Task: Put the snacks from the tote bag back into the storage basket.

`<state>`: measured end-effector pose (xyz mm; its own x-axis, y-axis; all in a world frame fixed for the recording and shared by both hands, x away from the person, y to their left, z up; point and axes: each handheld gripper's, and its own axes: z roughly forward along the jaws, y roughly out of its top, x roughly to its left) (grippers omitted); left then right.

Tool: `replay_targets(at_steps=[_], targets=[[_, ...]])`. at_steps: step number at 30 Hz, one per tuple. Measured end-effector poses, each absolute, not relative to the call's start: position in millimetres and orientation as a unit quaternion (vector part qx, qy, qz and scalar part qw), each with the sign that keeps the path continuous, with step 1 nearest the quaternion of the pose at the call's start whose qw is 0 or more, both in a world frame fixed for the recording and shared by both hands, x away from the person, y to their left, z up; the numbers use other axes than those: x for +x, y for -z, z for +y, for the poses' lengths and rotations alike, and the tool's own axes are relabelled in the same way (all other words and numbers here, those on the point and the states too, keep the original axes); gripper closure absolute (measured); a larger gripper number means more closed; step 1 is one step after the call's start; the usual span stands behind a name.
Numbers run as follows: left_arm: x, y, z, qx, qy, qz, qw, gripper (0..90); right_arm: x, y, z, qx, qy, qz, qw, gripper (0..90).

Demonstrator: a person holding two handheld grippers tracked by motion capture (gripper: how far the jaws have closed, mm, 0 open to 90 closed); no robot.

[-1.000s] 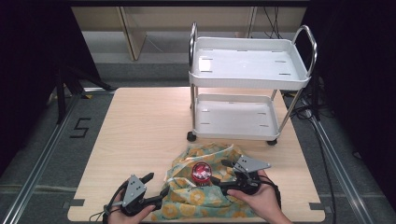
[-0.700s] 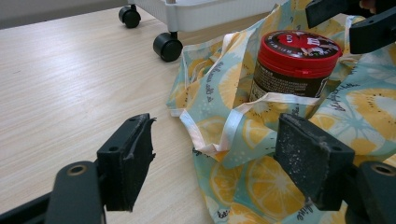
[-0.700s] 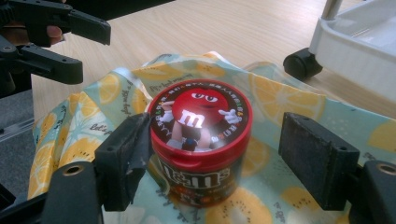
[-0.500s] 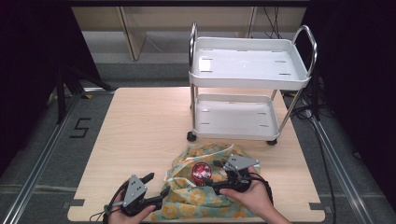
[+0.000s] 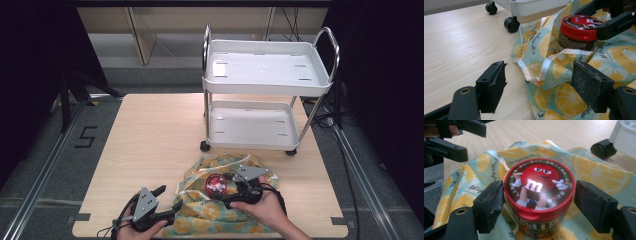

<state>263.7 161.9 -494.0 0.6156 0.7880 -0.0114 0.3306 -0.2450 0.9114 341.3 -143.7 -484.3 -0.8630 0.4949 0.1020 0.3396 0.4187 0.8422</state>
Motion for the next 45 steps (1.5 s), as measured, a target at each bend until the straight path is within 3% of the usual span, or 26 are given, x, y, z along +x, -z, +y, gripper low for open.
replay_targets(at_steps=[25, 45], targets=[[263.5, 494.7, 160.2, 0.757, -0.231, 0.368, 0.488, 26.9, 349.1, 499.6, -113.3, 0.245, -0.447, 0.854, 0.104, 22.3], [263.0, 494.6, 160.6, 0.759, -0.232, 0.367, 0.486, 27.0, 342.6, 501.5, -110.9, 0.254, -0.445, 0.848, 0.131, 26.4]])
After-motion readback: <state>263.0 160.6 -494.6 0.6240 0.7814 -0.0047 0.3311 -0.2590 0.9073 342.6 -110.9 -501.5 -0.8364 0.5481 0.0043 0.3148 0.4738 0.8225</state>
